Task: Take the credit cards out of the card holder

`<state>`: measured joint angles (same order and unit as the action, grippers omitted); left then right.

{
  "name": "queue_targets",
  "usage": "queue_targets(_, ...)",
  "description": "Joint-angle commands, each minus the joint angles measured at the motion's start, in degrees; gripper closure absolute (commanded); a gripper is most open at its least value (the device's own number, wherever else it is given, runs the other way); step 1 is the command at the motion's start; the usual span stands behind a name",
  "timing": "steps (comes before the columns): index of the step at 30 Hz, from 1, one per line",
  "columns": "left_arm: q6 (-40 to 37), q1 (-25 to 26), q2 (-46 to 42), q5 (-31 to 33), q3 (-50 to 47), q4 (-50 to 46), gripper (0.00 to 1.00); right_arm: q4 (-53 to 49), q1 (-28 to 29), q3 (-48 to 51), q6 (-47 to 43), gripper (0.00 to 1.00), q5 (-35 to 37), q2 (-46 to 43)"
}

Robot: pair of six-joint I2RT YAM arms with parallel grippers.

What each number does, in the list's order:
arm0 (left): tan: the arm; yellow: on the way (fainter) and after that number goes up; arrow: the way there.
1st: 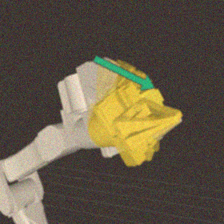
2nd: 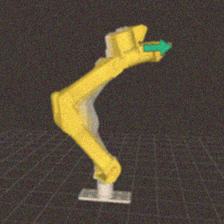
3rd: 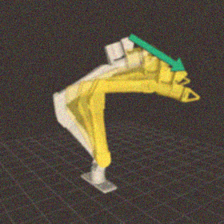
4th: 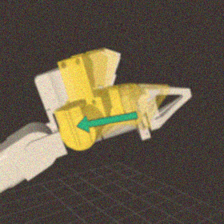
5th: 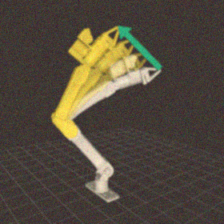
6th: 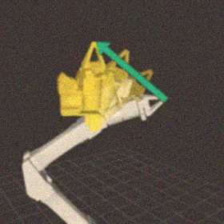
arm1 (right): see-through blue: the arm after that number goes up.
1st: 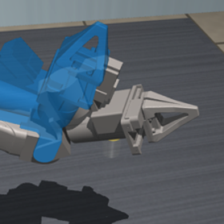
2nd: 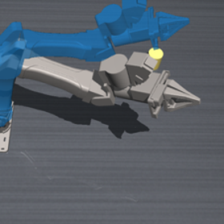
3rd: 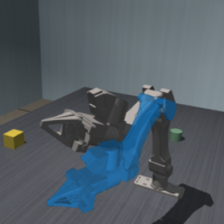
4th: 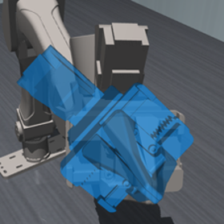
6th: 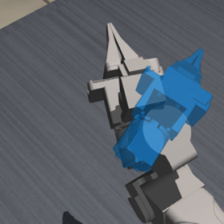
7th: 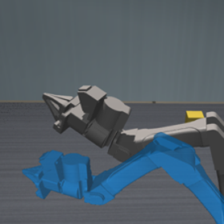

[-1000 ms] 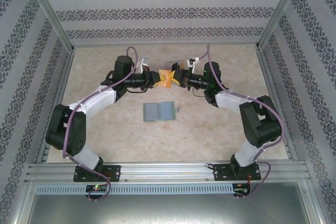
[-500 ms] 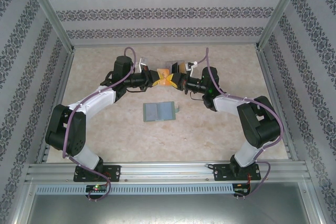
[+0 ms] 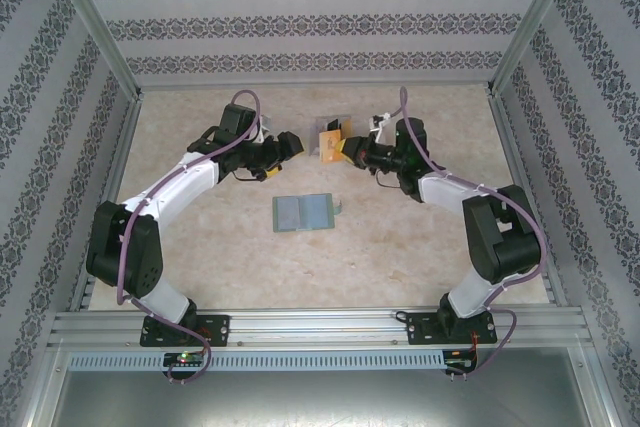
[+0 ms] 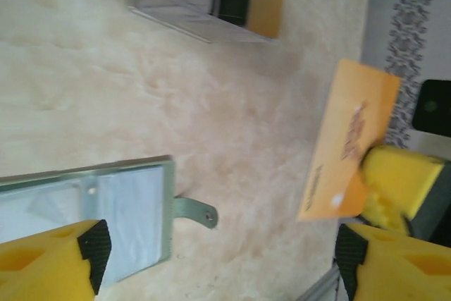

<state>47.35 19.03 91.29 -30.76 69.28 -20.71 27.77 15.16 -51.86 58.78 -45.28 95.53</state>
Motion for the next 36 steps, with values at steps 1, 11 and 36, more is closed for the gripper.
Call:
queue_targets(1, -5.35, -0.69, -1.35, 6.45, 0.88, -9.22, 0.09, -12.27, -1.88, -5.69, -11.25, 1.00, 3.77, 1.83)
queue_targets(11, -6.60, -1.34, -1.56, 9.24, -0.62, -11.25, 0.00, -37.30, -2.54, -22.20, -25.80, 1.00, 15.83, 8.90)
queue_targets(36, -7.66, -1.79, -1.00, 9.41, -2.23, -12.08, 0.01, -52.99, -0.03, -45.67, -30.84, 1.00, 27.17, 24.07)
